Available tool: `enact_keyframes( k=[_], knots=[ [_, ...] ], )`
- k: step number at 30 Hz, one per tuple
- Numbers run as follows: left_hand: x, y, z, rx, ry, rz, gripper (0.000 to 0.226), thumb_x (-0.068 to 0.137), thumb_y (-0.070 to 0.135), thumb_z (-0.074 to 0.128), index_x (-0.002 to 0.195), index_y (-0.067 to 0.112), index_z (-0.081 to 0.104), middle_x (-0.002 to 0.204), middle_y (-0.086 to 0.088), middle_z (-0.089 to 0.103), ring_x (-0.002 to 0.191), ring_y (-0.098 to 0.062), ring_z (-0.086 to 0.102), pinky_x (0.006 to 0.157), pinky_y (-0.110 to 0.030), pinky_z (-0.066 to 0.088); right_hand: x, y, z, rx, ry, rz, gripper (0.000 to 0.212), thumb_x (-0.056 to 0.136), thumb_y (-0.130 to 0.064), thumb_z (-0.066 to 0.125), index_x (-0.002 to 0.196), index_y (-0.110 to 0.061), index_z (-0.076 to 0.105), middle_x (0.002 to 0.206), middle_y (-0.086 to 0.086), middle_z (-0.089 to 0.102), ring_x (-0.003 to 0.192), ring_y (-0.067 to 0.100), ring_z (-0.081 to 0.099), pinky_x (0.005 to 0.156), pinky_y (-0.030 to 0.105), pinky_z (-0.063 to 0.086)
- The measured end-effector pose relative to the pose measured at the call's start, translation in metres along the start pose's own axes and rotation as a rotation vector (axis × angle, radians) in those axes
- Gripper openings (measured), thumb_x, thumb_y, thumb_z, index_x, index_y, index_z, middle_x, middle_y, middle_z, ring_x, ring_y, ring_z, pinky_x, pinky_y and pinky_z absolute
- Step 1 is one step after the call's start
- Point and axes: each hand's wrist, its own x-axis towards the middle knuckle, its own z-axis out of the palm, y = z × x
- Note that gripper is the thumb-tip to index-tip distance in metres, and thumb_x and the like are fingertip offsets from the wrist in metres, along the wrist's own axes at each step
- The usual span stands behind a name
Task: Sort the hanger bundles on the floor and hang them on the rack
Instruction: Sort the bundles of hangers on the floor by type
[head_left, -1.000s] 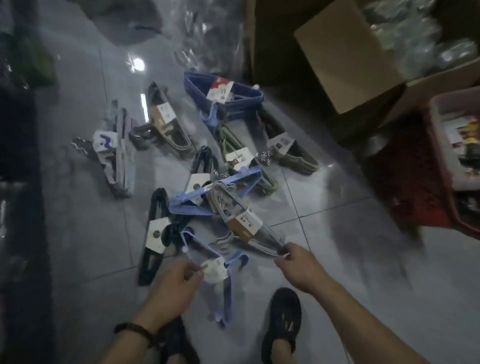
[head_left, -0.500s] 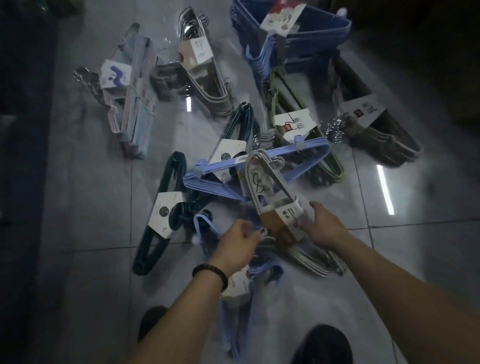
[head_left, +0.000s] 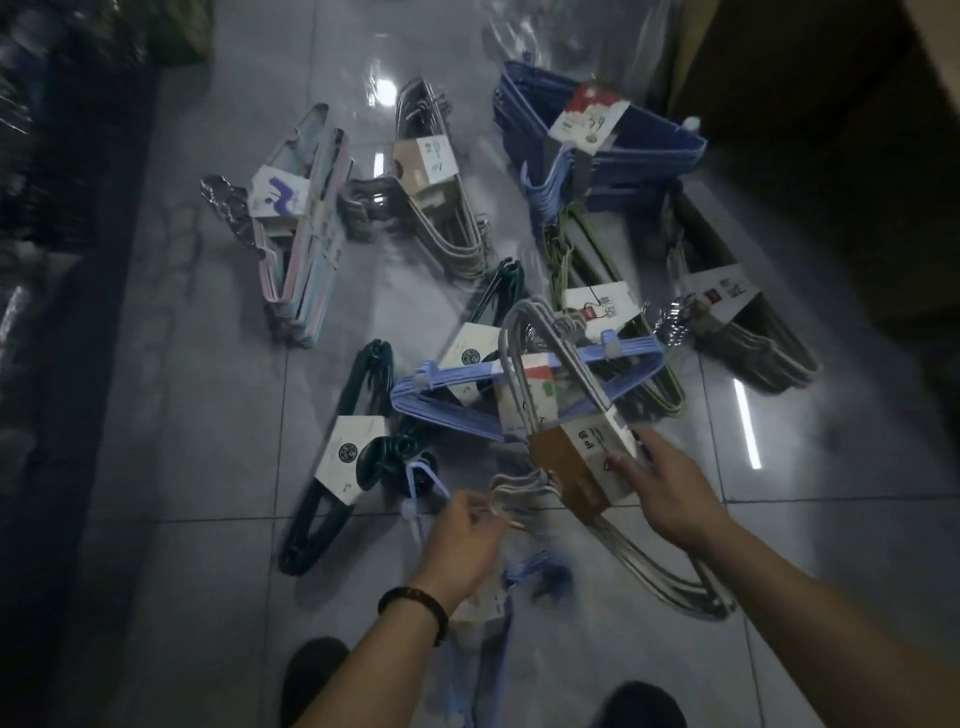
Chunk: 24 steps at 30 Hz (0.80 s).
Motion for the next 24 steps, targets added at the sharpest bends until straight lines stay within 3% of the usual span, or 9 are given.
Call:
enact_keyframes(
  k=[4,5,8,12,14,16,20,22,24],
  knots=[
    [-0.037,0.031,-0.029,-0.200,0.026,0.052,0.048,0.100,0.041,0.068,0.132,0.027,0.036,0.124,0.006,0.055,0.097,-0.010,0.063,0.058,-0.016,0.056,-0.034,-0.067,-0.022,0.208,0.009,0.036,0.022,0.105,-0.044,0.055,0.121,-0.033,0.065,0.097,-0.013,0.069,0.081,0.005,0.064,0.067,0.025,0.047],
    [-0.046,0.038,-0.038,-0.282,0.016,0.063,0.051,0.100,0.040,0.069,0.135,0.028,0.034,0.125,0.005,0.057,0.098,-0.013,0.065,0.057,-0.016,0.057,-0.042,-0.086,-0.024,0.256,0.006,0.054,0.024,0.105,-0.044,0.054,0.121,-0.031,0.067,0.095,-0.011,0.070,0.076,0.006,0.062,0.066,0.026,0.047],
    [-0.070,0.056,-0.074,-0.372,0.119,0.093,0.058,0.096,0.039,0.074,0.140,0.027,0.039,0.122,0.002,0.062,0.103,-0.019,0.068,0.078,-0.036,0.063,-0.067,-0.138,-0.030,0.396,0.023,0.109,0.027,0.107,-0.044,0.051,0.118,-0.028,0.069,0.088,-0.002,0.071,0.069,0.019,0.054,0.060,0.034,0.046],
    [-0.107,0.085,-0.128,-0.170,0.185,0.213,0.033,0.099,0.031,0.069,0.129,0.036,0.055,0.111,0.012,0.069,0.095,-0.008,0.068,0.081,-0.032,0.058,-0.102,-0.197,-0.050,0.514,0.003,0.171,0.033,0.107,-0.047,0.049,0.113,-0.023,0.071,0.089,0.016,0.071,0.069,0.026,0.047,0.059,0.037,0.043],
    [-0.127,0.106,-0.151,-0.055,0.178,0.255,0.036,0.098,0.023,0.066,0.127,0.044,0.060,0.111,0.012,0.072,0.092,-0.011,0.071,0.081,-0.039,0.063,-0.114,-0.224,-0.064,0.504,-0.017,0.160,0.034,0.107,-0.045,0.048,0.110,-0.021,0.072,0.090,0.019,0.072,0.066,0.026,0.047,0.058,0.036,0.044],
    [-0.134,0.129,-0.167,0.099,0.217,0.289,0.048,0.095,0.007,0.061,0.128,0.042,0.064,0.109,0.009,0.075,0.085,-0.009,0.072,0.076,-0.033,0.063,-0.117,-0.247,-0.076,0.493,-0.016,0.149,0.034,0.107,-0.045,0.049,0.106,-0.022,0.074,0.089,0.016,0.073,0.065,0.025,0.050,0.057,0.035,0.046],
    [-0.124,0.184,-0.185,0.270,0.228,0.288,0.041,0.094,-0.004,0.054,0.096,0.030,0.077,0.084,0.003,0.075,0.063,-0.002,0.066,0.055,-0.013,0.049,-0.085,-0.277,-0.098,0.396,0.023,0.072,0.031,0.106,-0.042,0.053,0.100,-0.021,0.074,0.082,0.009,0.075,0.059,0.011,0.060,0.063,0.038,0.049],
    [-0.111,0.211,-0.195,0.296,0.204,0.254,0.027,0.098,0.006,0.060,0.085,0.020,0.079,0.077,-0.004,0.074,0.067,-0.012,0.067,0.056,-0.022,0.049,-0.059,-0.288,-0.111,0.367,-0.013,0.005,0.021,0.106,-0.033,0.057,0.105,-0.018,0.073,0.086,0.008,0.076,0.059,0.006,0.064,0.064,0.030,0.052],
    [-0.099,0.232,-0.204,0.325,0.172,0.215,0.032,0.097,0.002,0.058,0.066,0.011,0.066,0.062,-0.009,0.061,0.058,-0.018,0.060,0.051,-0.027,0.045,-0.036,-0.299,-0.129,0.366,-0.129,-0.043,0.017,0.102,-0.020,0.065,0.119,-0.022,0.068,0.100,-0.004,0.077,0.071,-0.004,0.070,0.066,0.012,0.053]
  ],
)
